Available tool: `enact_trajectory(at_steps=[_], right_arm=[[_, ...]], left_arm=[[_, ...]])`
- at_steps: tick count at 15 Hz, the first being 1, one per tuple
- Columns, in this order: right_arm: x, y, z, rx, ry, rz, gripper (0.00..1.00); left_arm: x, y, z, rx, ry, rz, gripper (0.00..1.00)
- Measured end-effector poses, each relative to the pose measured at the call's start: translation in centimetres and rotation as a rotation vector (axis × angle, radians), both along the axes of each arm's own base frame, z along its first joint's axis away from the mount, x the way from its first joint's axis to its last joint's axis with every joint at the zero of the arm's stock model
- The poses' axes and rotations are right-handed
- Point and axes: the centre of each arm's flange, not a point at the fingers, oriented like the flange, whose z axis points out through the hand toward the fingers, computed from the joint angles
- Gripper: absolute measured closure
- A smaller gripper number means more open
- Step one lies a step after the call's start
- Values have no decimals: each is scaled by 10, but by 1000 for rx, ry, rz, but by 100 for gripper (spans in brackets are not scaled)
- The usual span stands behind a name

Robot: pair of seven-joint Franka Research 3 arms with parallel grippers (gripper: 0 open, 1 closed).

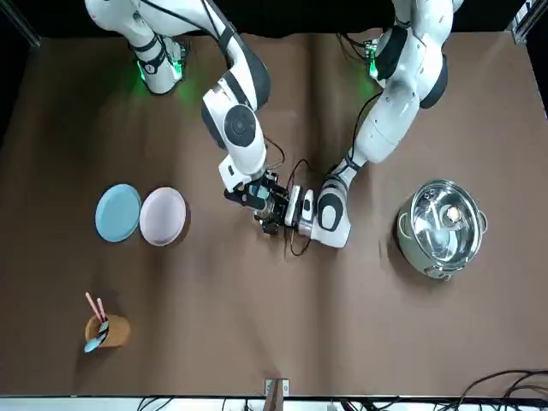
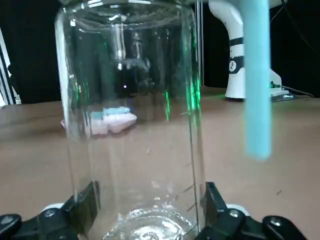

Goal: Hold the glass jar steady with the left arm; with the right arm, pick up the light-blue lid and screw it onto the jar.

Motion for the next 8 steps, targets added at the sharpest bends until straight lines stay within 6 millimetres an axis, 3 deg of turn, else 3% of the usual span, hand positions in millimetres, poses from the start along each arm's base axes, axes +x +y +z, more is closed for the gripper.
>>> enact_trajectory(at_steps=[8], right_arm=[[3,0,-2,3,-6,-3,22]], left_arm=[[0,0,0,0,0,0,7]])
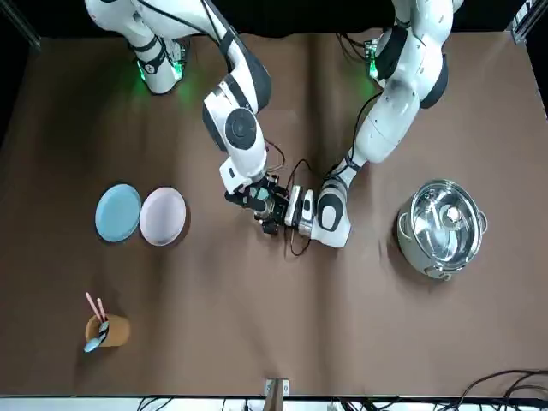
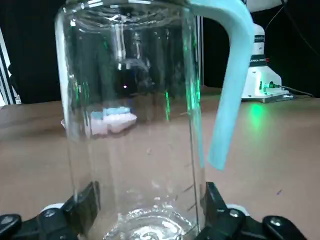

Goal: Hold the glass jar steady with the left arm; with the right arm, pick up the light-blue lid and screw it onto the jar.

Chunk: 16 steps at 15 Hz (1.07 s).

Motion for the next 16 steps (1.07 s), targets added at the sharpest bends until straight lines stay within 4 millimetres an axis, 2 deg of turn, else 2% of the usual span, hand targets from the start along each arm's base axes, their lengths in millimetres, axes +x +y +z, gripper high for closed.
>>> enact_trajectory(at_steps=[3,7,16], right_arm=[[5,-4,2,4,-5,-10,27],[14,-13,4,7,-7,-23,27],[17,-16,3,8,-7,-29,24]], left_arm=[[0,0,0,0,0,0,7],[0,0,0,-1,-1,0,7],[0,0,0,-1,-1,0,7]])
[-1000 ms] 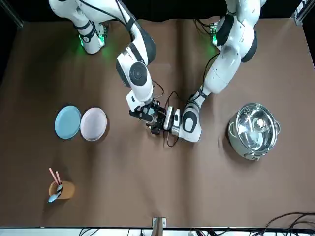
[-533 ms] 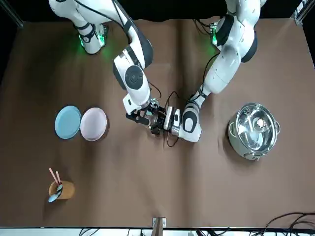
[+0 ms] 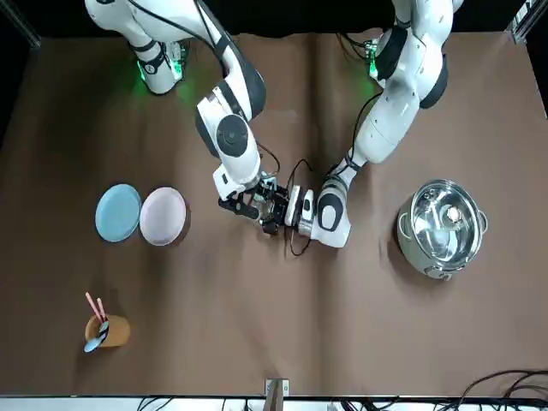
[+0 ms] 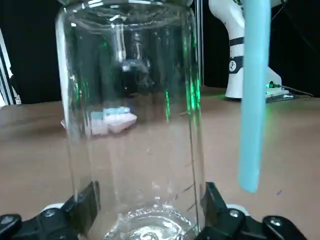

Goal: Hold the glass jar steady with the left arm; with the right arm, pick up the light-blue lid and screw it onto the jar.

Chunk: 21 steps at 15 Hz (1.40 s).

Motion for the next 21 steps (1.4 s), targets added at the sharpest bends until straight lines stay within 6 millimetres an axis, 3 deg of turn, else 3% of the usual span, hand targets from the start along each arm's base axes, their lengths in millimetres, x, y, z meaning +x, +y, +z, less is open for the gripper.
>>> enact_trajectory(at_steps=[7,14,21], right_arm=[[4,-5,-1,-1,2,-10,26],[10,-12,-1,9,11,-31,20],[22,-16,15,47,8,-128,0]], left_arm=[[0,0,0,0,0,0,7],[0,0,0,0,0,0,7],[0,0,0,0,0,0,7]])
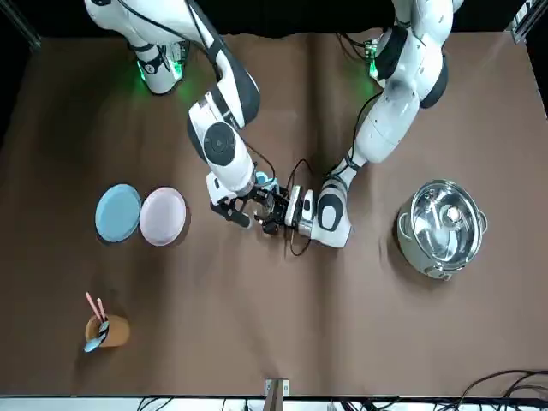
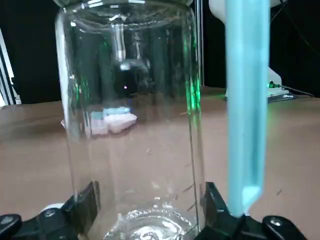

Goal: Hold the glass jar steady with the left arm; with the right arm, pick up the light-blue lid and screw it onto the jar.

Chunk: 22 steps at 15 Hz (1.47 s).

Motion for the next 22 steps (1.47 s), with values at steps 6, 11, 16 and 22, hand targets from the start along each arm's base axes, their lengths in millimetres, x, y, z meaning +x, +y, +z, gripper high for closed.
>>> enact_trajectory(at_steps=[6,11,16,22], right_arm=[[7,-4,21,31,-41,90,0],[-9,13,31,58,-79,388,0],[-26,17,18,63,-73,620,0],[-44,17,1,59,-60,675,0]], left_arm=[[0,0,0,0,0,0,7],[0,0,0,0,0,0,7],[0,0,0,0,0,0,7],[0,0,0,0,0,0,7]])
